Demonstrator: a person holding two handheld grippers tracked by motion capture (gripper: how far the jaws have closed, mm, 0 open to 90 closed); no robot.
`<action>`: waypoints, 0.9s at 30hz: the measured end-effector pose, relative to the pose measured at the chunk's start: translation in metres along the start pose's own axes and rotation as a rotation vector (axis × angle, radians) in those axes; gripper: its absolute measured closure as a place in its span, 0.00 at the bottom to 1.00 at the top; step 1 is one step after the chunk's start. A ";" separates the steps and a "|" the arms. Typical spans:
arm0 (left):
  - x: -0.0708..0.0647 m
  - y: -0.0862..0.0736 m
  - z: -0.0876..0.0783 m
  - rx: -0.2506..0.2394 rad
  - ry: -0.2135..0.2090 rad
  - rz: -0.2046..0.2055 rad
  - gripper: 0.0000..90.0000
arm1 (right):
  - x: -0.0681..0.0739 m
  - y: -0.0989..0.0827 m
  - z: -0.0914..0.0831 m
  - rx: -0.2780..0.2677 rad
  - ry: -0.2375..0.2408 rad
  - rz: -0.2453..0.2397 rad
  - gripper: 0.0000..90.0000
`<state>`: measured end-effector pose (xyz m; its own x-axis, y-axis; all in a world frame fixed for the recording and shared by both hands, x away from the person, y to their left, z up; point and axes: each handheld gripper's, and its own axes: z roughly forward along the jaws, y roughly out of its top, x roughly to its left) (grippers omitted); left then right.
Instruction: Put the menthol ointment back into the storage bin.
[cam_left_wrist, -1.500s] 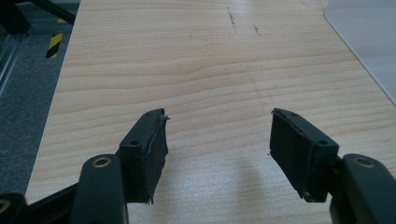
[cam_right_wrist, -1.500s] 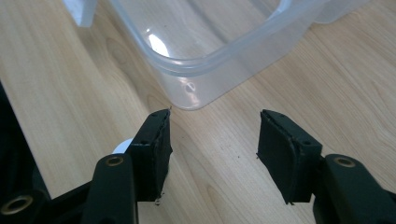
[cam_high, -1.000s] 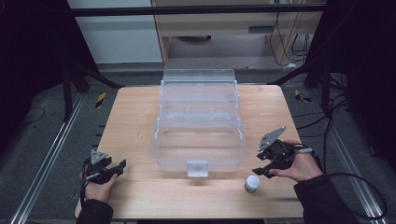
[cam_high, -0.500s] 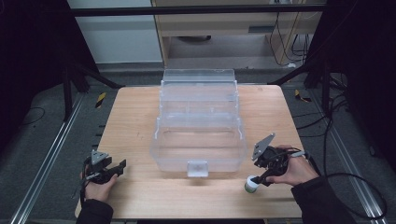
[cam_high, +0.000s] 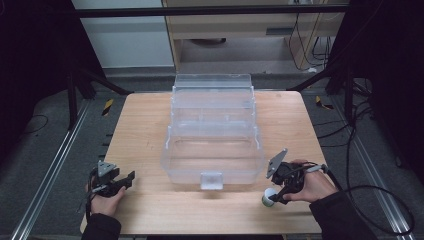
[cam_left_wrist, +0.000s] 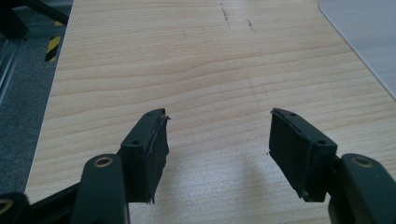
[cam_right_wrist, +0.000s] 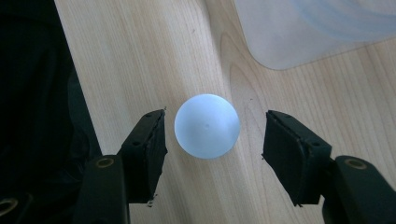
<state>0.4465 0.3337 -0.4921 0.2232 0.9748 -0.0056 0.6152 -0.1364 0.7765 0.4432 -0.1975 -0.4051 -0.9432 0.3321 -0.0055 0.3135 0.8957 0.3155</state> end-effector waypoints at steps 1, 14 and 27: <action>0.000 0.000 0.000 0.000 0.001 0.001 0.41 | 0.000 0.000 0.001 0.004 0.001 -0.006 0.43; 0.001 0.000 0.000 0.004 0.004 0.006 0.42 | 0.001 0.003 0.016 0.054 0.006 -0.031 0.44; 0.001 0.000 0.000 0.006 0.008 0.011 0.44 | 0.001 0.006 0.030 0.103 0.011 -0.046 0.48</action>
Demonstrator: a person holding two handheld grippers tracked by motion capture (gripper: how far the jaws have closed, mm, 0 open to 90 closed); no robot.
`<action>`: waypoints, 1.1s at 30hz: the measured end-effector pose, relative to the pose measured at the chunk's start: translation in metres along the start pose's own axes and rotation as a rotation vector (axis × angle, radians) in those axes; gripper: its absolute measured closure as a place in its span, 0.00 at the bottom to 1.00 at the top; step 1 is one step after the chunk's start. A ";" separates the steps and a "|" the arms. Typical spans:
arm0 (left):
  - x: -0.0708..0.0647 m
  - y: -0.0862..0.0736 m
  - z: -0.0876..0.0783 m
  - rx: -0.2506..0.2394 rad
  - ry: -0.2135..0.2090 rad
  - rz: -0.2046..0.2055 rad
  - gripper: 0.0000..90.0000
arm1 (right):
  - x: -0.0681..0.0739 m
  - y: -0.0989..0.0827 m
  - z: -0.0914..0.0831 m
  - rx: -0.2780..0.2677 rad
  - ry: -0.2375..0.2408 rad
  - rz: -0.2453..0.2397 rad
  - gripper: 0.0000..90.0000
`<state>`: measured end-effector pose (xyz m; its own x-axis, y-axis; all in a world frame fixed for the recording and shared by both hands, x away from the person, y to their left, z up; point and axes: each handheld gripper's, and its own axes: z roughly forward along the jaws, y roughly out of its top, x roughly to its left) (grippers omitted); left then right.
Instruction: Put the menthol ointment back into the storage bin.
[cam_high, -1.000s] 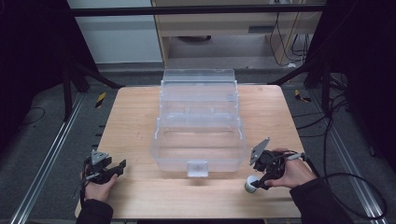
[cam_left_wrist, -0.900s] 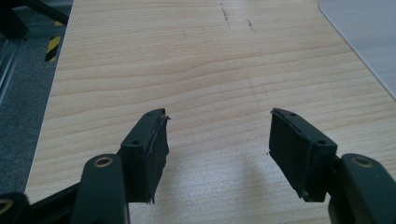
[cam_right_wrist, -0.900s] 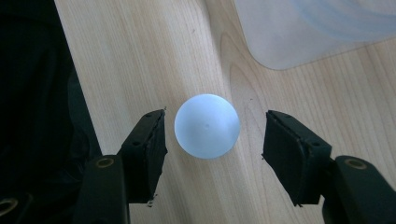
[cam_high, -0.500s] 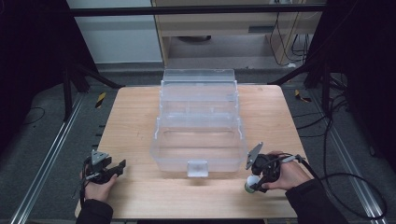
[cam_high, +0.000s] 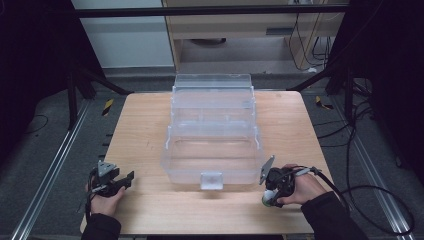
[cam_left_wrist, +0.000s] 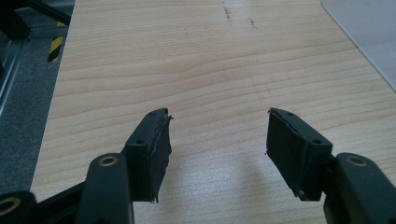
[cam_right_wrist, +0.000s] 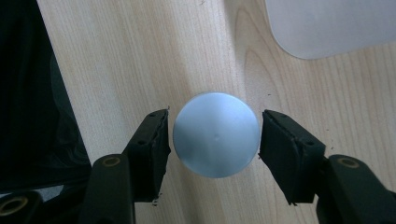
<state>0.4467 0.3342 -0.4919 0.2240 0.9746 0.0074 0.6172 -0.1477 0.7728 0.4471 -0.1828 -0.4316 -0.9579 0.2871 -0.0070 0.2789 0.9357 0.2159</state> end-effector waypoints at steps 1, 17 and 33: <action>0.000 0.000 0.000 0.000 0.000 0.000 0.44 | 0.000 0.001 0.002 0.006 0.005 -0.008 0.49; 0.000 0.000 0.000 0.002 0.001 0.003 0.44 | -0.002 0.003 0.006 0.036 0.018 -0.012 0.55; -0.001 0.000 0.001 0.008 0.000 0.005 0.45 | -0.003 0.006 -0.002 0.058 0.022 0.019 0.56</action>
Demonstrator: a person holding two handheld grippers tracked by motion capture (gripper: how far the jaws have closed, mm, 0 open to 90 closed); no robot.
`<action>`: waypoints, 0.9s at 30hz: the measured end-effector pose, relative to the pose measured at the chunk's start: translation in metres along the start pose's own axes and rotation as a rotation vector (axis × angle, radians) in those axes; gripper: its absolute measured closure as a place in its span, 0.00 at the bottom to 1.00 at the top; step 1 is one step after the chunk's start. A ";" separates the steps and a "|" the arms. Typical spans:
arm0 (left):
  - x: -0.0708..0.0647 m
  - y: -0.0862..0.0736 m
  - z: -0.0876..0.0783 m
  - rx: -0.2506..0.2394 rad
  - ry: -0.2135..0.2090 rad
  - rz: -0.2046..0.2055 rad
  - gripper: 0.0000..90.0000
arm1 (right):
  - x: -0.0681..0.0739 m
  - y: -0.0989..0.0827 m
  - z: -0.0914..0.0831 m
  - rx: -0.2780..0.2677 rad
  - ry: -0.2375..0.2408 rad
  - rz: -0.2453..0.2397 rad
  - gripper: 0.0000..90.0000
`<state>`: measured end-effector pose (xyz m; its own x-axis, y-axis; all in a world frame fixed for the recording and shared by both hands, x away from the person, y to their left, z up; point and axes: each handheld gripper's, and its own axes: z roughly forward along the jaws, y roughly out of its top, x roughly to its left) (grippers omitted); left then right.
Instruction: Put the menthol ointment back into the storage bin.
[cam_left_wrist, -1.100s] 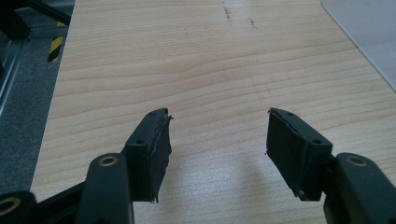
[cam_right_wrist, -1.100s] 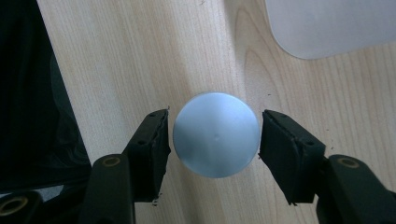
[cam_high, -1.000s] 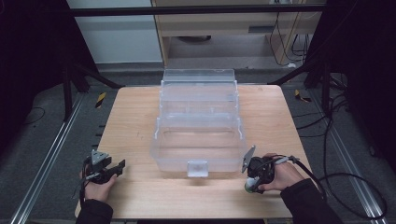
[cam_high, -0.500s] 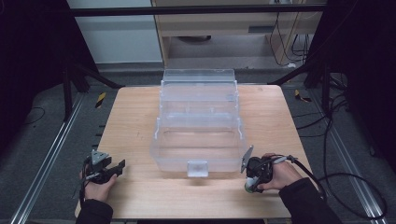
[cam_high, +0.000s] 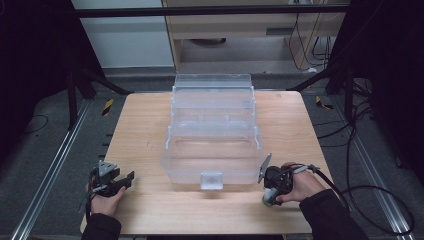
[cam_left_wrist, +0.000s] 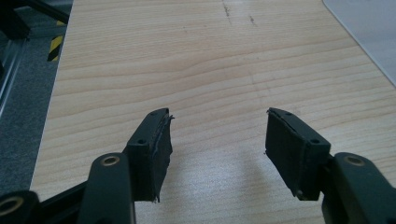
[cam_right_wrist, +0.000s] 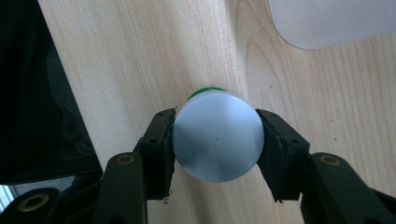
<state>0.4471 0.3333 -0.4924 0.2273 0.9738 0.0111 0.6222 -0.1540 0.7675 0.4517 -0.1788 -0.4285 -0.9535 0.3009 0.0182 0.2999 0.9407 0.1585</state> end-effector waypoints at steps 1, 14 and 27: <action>0.000 0.000 0.000 0.001 0.000 0.002 0.45 | 0.000 0.000 -0.004 -0.006 -0.003 -0.004 0.56; 0.000 0.000 0.001 0.004 -0.003 0.006 0.45 | -0.001 0.005 -0.044 -0.071 -0.028 0.001 0.56; -0.001 0.000 0.001 0.008 -0.010 0.011 0.46 | -0.005 0.014 -0.076 -0.102 -0.030 0.002 0.56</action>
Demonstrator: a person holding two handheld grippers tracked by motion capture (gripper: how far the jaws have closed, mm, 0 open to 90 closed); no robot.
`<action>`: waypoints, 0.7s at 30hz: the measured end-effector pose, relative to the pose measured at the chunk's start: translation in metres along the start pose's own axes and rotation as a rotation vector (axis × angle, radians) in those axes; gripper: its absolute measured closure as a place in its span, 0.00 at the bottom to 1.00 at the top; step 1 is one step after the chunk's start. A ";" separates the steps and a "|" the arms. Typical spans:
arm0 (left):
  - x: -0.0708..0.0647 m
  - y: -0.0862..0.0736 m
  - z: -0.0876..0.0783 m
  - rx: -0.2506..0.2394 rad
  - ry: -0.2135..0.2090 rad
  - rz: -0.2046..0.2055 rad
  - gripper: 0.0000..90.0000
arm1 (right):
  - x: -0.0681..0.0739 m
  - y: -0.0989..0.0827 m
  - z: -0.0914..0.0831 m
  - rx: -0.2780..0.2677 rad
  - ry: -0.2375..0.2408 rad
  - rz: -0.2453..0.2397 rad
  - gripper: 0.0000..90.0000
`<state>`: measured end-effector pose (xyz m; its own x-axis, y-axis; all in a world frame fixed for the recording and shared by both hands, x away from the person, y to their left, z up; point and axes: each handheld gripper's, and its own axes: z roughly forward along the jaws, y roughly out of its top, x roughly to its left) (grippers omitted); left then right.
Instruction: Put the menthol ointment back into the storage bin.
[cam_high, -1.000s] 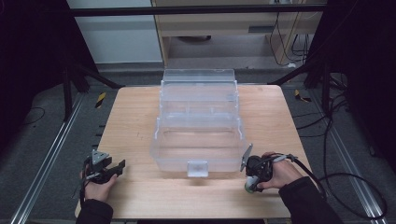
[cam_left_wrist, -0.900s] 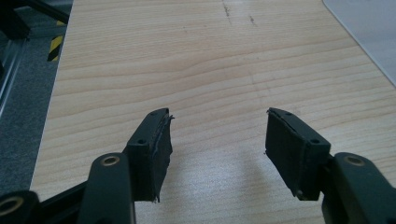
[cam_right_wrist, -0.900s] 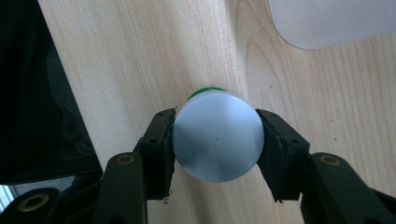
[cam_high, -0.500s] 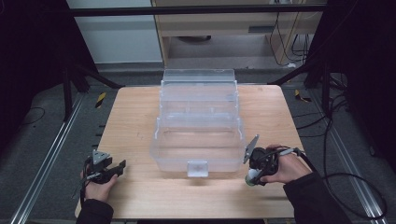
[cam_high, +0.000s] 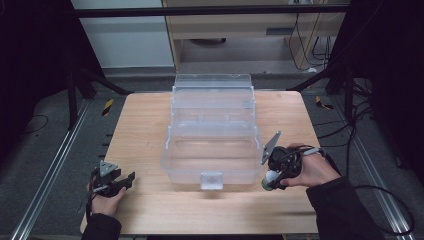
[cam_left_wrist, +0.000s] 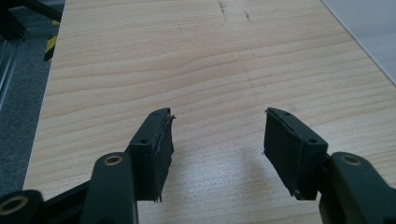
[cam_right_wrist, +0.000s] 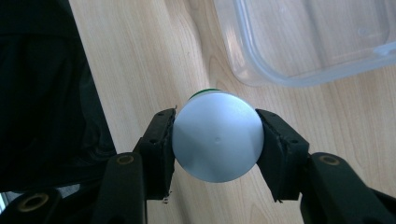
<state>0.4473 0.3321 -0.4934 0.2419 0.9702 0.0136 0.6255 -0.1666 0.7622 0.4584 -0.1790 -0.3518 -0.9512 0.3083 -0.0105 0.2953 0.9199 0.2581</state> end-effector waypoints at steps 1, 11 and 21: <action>0.000 0.000 0.000 0.001 0.000 0.000 0.46 | 0.000 0.000 0.000 0.000 0.000 0.000 0.56; 0.000 0.000 0.001 0.005 -0.006 0.000 0.47 | -0.002 0.012 -0.019 -0.012 0.007 -0.016 0.56; 0.001 0.000 0.000 0.002 -0.004 0.000 0.47 | -0.005 0.026 -0.033 -0.020 0.002 -0.024 0.56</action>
<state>0.4477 0.3325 -0.4935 0.2453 0.9694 0.0110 0.6268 -0.1672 0.7610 0.4684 -0.1644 -0.3130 -0.9582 0.2859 -0.0145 0.2708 0.9218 0.2775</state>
